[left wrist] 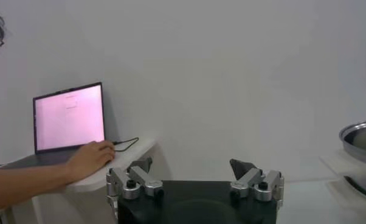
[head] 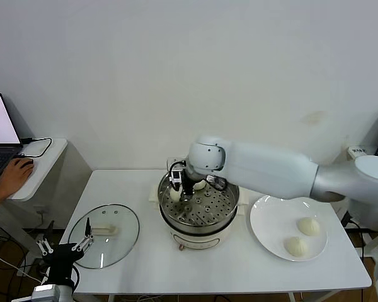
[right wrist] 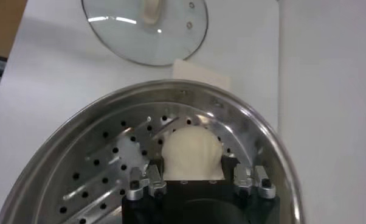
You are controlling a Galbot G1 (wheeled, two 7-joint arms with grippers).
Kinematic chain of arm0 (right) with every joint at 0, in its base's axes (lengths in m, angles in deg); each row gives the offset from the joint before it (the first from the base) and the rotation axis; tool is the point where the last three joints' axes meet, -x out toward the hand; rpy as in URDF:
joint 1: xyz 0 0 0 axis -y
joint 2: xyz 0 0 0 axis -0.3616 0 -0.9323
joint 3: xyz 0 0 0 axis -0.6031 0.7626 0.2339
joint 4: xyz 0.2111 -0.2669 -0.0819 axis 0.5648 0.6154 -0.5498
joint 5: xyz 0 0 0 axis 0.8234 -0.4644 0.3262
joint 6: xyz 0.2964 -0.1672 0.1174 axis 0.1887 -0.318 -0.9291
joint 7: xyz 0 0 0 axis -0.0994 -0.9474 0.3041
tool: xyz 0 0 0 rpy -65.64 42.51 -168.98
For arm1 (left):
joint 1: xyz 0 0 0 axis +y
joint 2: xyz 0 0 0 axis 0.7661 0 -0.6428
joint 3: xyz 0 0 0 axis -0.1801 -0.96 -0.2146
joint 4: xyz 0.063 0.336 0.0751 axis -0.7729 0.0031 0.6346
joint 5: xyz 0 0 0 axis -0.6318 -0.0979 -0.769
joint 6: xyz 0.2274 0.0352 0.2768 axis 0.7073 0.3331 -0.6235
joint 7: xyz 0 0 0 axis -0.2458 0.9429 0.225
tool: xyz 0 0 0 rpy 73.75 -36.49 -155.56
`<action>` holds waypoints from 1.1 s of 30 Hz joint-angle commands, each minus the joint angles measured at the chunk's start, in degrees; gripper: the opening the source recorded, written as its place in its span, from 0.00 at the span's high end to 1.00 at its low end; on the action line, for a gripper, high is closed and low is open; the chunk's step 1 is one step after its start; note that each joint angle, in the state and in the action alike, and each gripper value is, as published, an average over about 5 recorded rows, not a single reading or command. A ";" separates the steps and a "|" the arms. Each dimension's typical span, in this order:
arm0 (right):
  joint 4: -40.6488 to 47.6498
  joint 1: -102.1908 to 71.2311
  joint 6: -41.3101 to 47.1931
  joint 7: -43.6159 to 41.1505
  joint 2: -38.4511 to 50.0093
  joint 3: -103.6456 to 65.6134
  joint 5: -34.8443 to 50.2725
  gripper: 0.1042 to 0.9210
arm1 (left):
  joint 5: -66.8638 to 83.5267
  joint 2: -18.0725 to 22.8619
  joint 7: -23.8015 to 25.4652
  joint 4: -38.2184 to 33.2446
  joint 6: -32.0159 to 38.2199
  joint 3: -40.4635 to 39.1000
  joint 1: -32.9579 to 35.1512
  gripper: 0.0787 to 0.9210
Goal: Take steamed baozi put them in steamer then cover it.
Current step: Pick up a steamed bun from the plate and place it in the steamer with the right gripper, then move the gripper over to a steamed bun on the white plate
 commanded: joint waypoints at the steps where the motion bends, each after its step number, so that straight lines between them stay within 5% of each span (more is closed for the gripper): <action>1: 2.02 -1.24 0.86 0.12 -2.38 0.53 -0.52 0.40 | 0.03 0.06 0.01 0.27 -0.01 -0.12 -0.26 0.12; 13: -6.99 7.85 -0.33 -7.77 7.10 0.68 -0.15 0.13 | -0.06 0.09 0.03 -0.01 -0.17 -0.35 -0.66 0.12; 25: -22.13 17.58 -11.33 -20.60 35.71 2.30 -5.61 0.12 | 0.12 -1.25 0.01 -0.82 -0.27 -0.97 -0.70 0.12; 33: -23.63 8.86 -22.44 -25.53 50.38 -0.83 -17.36 0.12 | 0.29 -2.02 -0.09 -0.66 -0.27 -1.28 -0.76 0.12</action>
